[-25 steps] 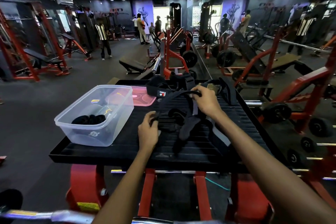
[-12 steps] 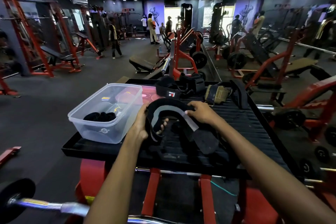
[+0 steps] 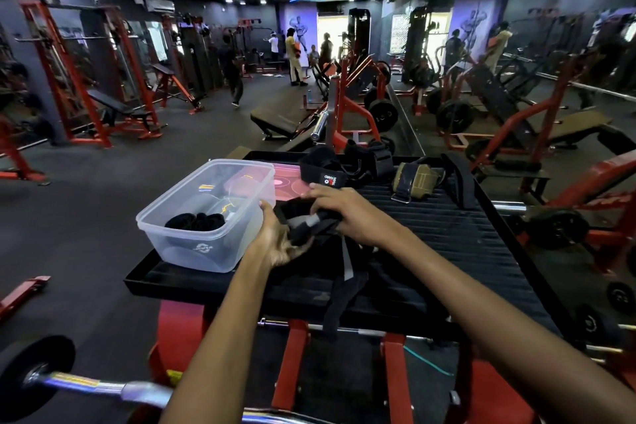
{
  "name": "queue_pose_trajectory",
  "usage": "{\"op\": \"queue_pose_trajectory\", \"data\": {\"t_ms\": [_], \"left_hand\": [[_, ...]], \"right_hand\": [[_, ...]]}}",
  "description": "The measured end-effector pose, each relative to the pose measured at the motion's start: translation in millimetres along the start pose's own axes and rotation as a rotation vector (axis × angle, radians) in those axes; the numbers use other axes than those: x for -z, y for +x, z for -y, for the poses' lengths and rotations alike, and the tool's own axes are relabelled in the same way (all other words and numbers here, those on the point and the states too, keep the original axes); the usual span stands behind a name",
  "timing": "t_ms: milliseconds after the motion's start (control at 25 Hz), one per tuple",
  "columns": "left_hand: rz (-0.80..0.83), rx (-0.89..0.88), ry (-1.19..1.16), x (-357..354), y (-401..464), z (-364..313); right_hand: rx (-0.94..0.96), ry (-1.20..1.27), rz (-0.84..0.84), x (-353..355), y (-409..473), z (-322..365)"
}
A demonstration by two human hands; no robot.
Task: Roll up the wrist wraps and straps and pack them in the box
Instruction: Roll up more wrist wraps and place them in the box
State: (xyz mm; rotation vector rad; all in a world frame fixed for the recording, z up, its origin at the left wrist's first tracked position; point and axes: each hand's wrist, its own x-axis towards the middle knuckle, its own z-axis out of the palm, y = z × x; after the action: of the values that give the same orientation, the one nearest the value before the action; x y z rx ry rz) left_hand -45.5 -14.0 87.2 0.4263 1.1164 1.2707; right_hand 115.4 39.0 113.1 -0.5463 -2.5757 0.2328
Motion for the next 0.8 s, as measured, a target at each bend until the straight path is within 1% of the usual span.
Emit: {"op": "queue_pose_trajectory", "data": {"t_ms": [40,80,160,200,240,280,360,400,440,560,600,640,680,720,760,800], "left_hand": [[-0.025,-0.06,0.085,3.3,1.8,3.1],[-0.061,-0.172,0.19,4.9,3.9,7.2],[-0.126,-0.538,0.401,4.8,6.0,16.0],[-0.118,-0.7,0.455,1.7,4.1,19.4],[-0.091,-0.794,0.482,-0.4,2.8,22.0],[-0.075,-0.835,0.499,-1.5,1.8,23.4],[-0.091,-0.853,0.477,0.7,6.1,24.1],[-0.106,-0.858,0.467,1.4,9.1,23.9],[-0.116,-0.856,0.474,2.0,12.2,23.9],[-0.098,-0.838,0.45,1.4,21.9,27.0],[-0.12,-0.84,0.408,2.3,25.1,28.7],[-0.158,-0.837,0.348,5.3,29.3,31.1],[-0.204,-0.831,0.299,7.9,32.7,33.2],[-0.245,-0.83,0.267,11.3,36.2,36.1],[-0.273,-0.828,0.25,12.1,36.3,38.9],[-0.296,-0.822,0.236,11.9,36.2,40.8]], "right_hand": [[-0.064,0.084,-0.086,-0.3,0.8,-2.7],[-0.157,0.152,-0.159,-1.0,0.7,-4.7],[-0.33,0.234,-0.235,-4.5,1.5,-11.1],[-0.376,0.268,-0.249,-7.6,2.8,-13.8],[-0.398,0.312,-0.265,-10.2,4.6,-14.7],[-0.41,0.376,-0.301,-13.3,6.9,-15.3],[-0.432,0.535,-0.372,-20.6,10.7,-17.0],[-0.433,0.58,-0.375,-24.2,11.5,-18.6],[-0.415,0.596,-0.358,-27.2,11.3,-20.6],[-0.33,0.609,-0.236,-33.0,2.5,-21.3],[-0.324,0.643,-0.237,-33.2,-2.6,-20.1],[-0.337,0.672,-0.293,-33.1,-9.1,-19.4],[-0.356,0.653,-0.386,-34.0,-16.4,-21.4],[-0.386,0.564,-0.48,-35.2,-24.0,-25.3],[-0.406,0.446,-0.531,-35.6,-31.5,-32.1],[-0.425,0.351,-0.541,-33.6,-37.0,-39.1]]}}
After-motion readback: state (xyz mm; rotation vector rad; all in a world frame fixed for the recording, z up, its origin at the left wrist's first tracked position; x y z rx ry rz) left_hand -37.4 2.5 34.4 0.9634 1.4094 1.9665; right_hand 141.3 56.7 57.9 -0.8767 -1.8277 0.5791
